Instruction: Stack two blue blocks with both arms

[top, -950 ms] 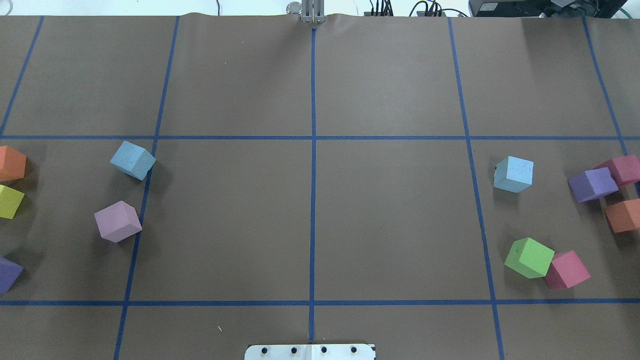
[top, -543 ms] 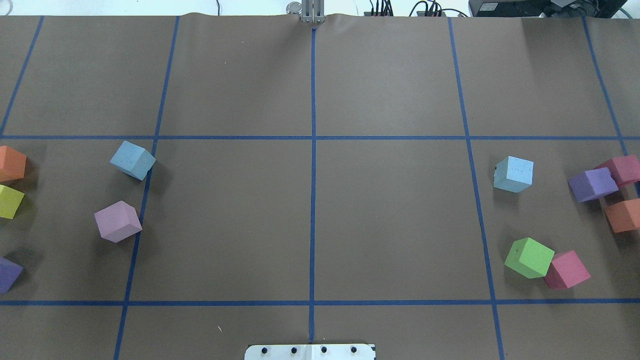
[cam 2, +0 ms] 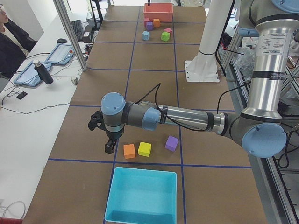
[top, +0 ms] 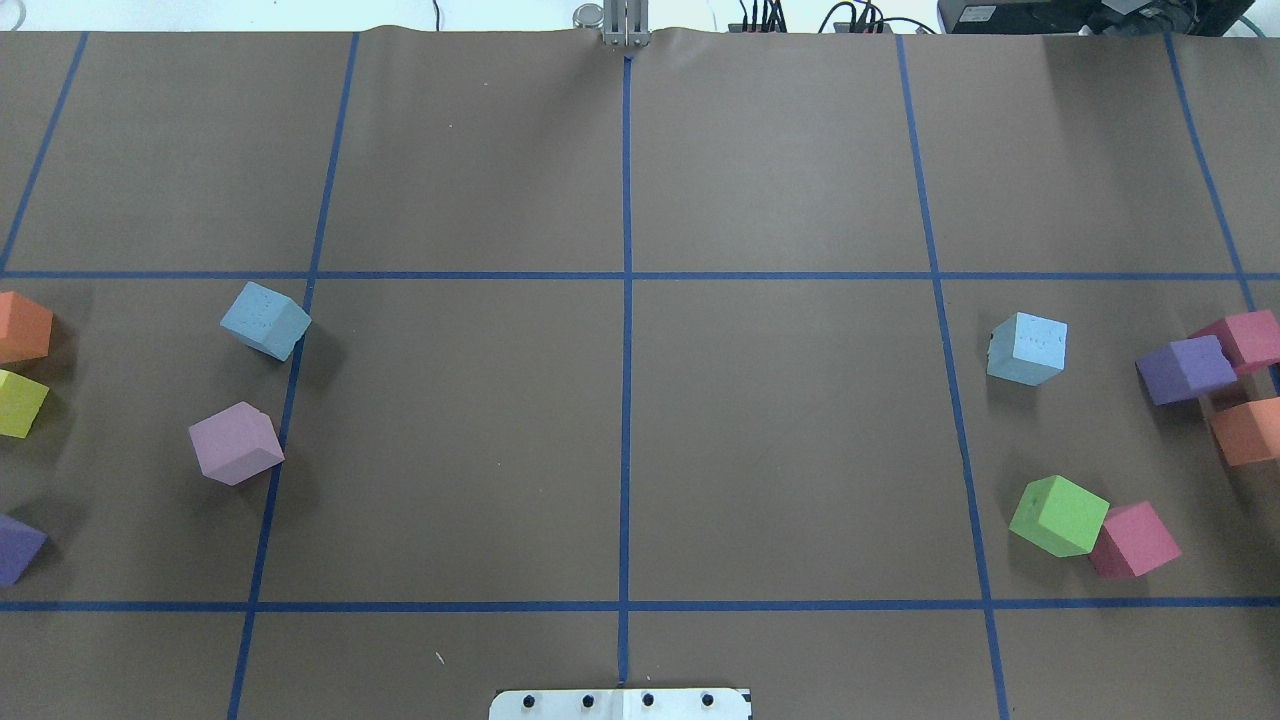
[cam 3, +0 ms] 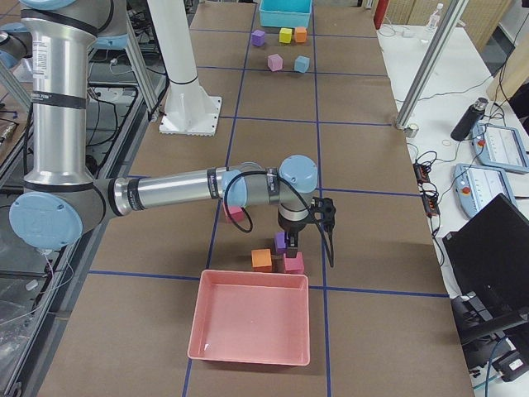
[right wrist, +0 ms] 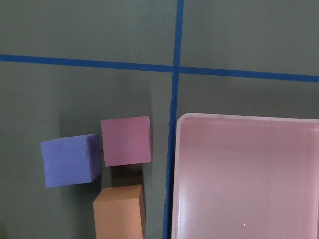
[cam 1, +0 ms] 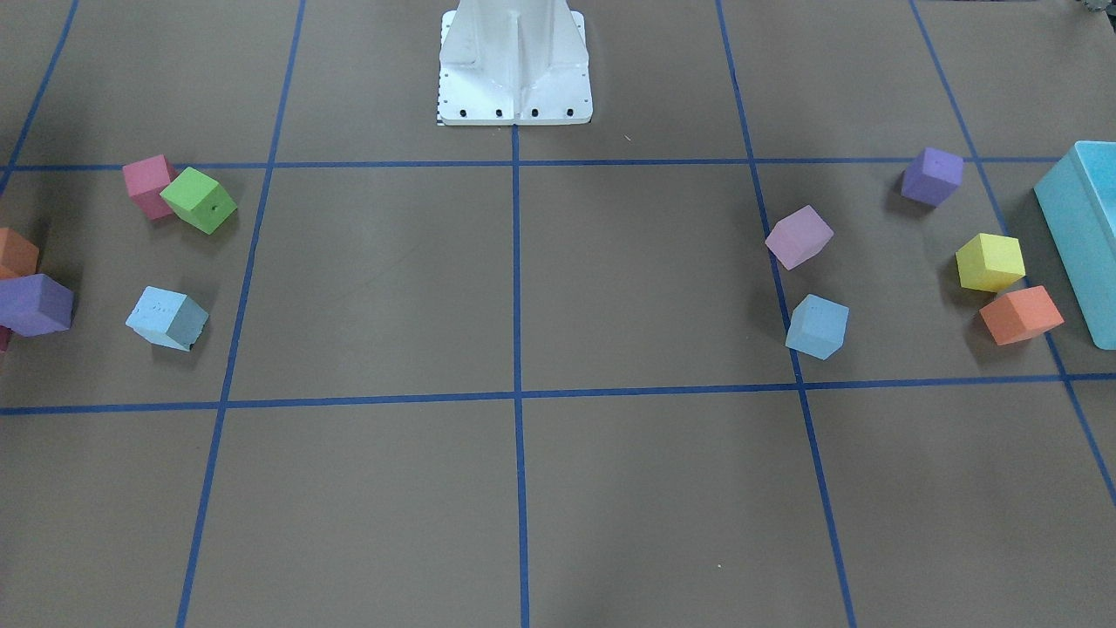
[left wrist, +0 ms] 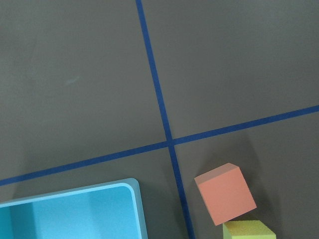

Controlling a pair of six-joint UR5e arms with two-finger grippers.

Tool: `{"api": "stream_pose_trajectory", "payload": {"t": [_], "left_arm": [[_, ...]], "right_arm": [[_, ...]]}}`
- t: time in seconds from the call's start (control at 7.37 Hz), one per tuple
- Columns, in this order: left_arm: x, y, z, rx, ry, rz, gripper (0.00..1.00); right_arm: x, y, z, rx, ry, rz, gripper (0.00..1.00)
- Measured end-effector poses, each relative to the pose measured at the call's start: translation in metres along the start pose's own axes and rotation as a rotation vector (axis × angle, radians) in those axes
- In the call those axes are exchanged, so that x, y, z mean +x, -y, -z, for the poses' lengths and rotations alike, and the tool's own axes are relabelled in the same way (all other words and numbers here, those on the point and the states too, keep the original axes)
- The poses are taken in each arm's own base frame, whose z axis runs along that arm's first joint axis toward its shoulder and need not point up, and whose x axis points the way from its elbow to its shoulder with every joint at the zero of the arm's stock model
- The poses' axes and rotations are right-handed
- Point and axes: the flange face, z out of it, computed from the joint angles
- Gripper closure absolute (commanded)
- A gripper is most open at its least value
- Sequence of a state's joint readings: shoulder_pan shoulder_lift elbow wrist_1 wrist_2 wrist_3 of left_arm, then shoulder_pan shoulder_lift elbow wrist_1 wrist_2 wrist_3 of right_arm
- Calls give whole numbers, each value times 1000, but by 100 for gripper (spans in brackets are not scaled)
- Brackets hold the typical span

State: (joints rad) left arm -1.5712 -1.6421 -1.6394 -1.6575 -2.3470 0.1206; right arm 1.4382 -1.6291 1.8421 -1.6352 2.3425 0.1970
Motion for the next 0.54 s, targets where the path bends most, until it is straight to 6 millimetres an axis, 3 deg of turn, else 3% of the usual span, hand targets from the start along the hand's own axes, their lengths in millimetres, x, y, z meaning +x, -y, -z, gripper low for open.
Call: {"api": "stream_pose_trajectory", "payload": {"t": [0.27,0.54], "left_arm": [[0,2,-5,-2,-3,-4,2],[-1,1,-7,-5,-4,-4,2]], "right_arm": [[-79,22,-13,-11,19,-49,0],[-166,23,-54,28,38,-104,0]]}}
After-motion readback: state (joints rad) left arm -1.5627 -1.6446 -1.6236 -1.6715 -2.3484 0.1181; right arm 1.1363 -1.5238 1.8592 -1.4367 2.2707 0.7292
